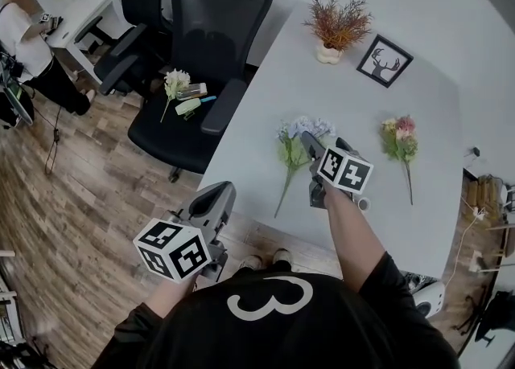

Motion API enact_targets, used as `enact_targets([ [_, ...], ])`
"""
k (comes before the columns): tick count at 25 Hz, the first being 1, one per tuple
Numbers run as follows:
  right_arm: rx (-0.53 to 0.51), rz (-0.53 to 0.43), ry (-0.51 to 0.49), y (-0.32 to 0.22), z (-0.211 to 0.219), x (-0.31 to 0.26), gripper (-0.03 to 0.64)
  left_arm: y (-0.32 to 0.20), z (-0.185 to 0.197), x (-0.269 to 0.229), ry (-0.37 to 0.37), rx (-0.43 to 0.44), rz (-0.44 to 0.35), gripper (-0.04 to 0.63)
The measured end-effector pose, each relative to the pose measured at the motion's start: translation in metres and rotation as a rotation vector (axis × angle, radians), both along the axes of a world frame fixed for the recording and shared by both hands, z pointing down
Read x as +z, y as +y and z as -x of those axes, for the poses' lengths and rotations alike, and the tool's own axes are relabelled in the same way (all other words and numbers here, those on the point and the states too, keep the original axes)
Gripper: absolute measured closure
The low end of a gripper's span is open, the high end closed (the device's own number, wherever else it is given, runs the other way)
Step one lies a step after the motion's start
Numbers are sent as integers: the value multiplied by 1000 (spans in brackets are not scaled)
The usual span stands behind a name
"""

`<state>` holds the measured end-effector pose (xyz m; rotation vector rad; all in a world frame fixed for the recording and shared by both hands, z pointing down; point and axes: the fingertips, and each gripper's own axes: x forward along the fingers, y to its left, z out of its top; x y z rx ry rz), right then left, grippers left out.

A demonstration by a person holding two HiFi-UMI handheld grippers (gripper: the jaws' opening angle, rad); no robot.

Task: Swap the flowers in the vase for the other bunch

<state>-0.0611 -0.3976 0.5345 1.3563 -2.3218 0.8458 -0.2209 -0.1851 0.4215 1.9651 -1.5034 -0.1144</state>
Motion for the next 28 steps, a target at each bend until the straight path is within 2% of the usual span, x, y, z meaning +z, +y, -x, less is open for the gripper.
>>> enact_targets([
  [5, -70, -86, -183, 37, -4, -64, 186, -5, -18, -13, 7, 85, -40, 586],
  [7, -104, -147, -261, 58, -12, -94, 214, -7, -26, -21, 9, 127, -61, 586],
  [8, -119, -185, -289, 69, -17, -110, 261, -8, -30, -25, 8, 149, -72, 586],
  [12, -162, -356, -325, 116, -42, -161, 547, -9, -52, -39, 8, 240, -111, 586],
  [13, -176, -383, -342, 128, -47, -171, 592, -8, -59, -42, 12, 266, -120, 586],
  [17, -276, -400, -490, 183, -56, -200, 609, 0, -88, -56, 47, 373, -145, 586],
  [19, -334, -395, -471, 206, -58, -200, 609, 4, -102, -62, 40, 425, -163, 586],
  [23, -412, -401, -293, 241, -57, -189, 609, 18, -128, -76, 4, 526, -213, 586],
  [26, -416, -425, -261, 256, -61, -190, 609, 27, -143, -83, -39, 581, -256, 586],
  [28, -408, -433, -258, 262, -66, -190, 609, 33, -152, -85, -43, 607, -267, 586],
])
